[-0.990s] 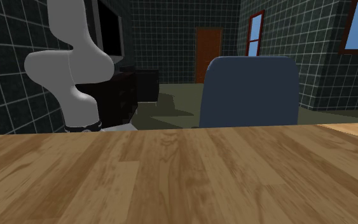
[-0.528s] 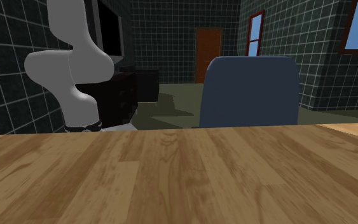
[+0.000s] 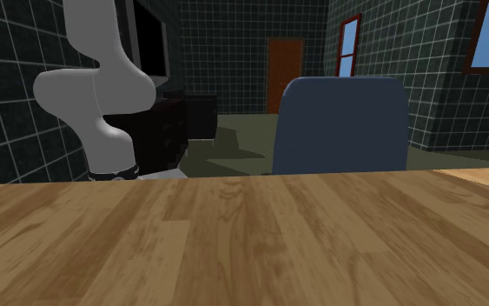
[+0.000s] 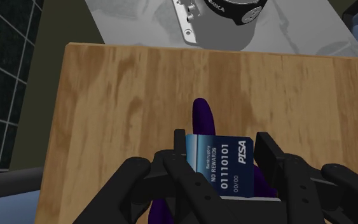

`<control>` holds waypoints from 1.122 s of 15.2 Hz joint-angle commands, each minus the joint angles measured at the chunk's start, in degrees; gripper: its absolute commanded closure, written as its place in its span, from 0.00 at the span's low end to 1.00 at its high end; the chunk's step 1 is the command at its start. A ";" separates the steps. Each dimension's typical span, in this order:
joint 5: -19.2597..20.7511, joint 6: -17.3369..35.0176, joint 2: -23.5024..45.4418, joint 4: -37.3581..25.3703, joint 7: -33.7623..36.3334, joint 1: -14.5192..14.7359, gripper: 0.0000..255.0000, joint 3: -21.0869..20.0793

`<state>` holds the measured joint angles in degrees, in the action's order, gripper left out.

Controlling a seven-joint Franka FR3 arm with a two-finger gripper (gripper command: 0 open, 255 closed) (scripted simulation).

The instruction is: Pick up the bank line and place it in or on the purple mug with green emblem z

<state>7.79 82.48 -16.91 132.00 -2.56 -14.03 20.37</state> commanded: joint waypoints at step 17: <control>-0.90 -3.66 2.68 -6.30 -0.55 0.48 0.00 -0.11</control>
<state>7.15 80.82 -15.15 128.55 -2.76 -13.68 20.26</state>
